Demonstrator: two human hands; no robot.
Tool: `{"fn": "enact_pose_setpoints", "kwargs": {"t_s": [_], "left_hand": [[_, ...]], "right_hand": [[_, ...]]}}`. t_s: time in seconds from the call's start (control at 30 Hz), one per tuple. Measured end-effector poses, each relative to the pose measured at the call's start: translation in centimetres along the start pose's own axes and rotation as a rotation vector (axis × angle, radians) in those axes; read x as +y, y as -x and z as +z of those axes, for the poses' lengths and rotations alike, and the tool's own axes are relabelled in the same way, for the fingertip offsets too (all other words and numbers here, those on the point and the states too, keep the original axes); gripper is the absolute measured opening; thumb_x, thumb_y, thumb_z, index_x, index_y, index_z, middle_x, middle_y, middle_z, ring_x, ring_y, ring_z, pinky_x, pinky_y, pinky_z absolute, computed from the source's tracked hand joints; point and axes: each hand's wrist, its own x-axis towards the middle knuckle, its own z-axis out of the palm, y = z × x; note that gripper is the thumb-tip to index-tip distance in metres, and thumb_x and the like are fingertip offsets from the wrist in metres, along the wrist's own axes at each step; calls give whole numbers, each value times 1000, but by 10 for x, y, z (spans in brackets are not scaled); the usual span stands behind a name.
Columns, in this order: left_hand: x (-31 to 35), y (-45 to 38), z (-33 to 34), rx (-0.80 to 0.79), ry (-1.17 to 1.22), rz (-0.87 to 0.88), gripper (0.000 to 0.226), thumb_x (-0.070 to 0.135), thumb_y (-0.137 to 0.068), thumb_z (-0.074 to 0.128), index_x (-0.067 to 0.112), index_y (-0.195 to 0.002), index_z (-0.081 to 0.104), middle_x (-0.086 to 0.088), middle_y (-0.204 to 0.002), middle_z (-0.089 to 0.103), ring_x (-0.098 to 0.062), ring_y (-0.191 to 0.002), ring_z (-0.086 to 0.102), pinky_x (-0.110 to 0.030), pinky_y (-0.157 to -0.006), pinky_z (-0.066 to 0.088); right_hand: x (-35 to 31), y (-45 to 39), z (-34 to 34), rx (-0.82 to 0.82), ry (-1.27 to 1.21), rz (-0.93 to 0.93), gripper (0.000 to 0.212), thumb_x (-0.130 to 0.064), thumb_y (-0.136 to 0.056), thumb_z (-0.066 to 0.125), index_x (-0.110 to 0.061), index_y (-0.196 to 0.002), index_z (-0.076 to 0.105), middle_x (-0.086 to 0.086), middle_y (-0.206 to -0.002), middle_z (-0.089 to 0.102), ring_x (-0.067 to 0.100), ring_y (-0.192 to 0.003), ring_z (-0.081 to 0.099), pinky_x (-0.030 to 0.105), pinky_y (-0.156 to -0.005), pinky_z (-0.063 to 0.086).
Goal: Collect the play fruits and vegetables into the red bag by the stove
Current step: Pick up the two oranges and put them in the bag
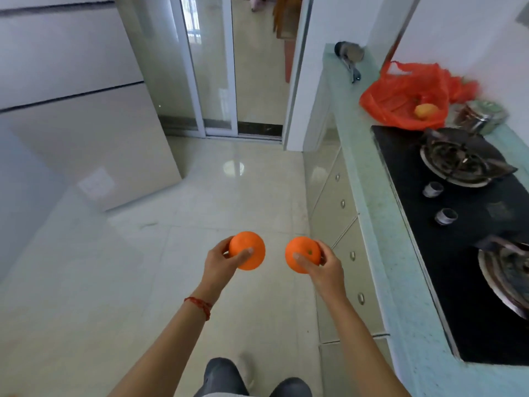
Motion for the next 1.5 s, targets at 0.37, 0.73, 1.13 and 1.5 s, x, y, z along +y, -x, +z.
{"fn": "enact_pose_setpoints", "kwargs": {"t_s": [0.37, 0.73, 1.13, 1.5], "left_hand": [[7, -80, -16, -1, 12, -37, 52, 31, -75, 72, 18, -122, 52, -3, -110, 56, -22, -96, 54, -33, -76, 45], [61, -235, 20, 15, -2, -64, 56, 33, -76, 70, 15, -125, 49, -4, -115, 53, -25, -102, 53, -37, -82, 48], [135, -409, 25, 34, 3, -60, 50, 31, -76, 71, 18, -121, 53, -1, -110, 55, -21, -96, 54, -34, -77, 47], [194, -586, -4, -63, -46, -52, 53, 31, -75, 72, 17, -122, 53, -3, -112, 57, -22, -99, 55, -34, -77, 47]], "right_hand": [[-24, -64, 37, -31, 8, 11, 65, -36, -68, 78, -23, -125, 51, -5, -113, 57, 15, -99, 54, 29, -82, 44], [-64, -236, 56, -53, 22, 19, 66, -36, -67, 79, -22, -125, 51, -2, -117, 58, 16, -102, 55, 31, -86, 45], [-132, -404, 101, -73, 21, 48, 68, -34, -68, 78, -21, -128, 50, -1, -121, 58, 15, -103, 55, 26, -83, 42], [-190, -535, 176, 51, 16, 100, 68, -30, -68, 79, -18, -128, 50, 4, -124, 59, 20, -107, 55, 29, -87, 43]]}}
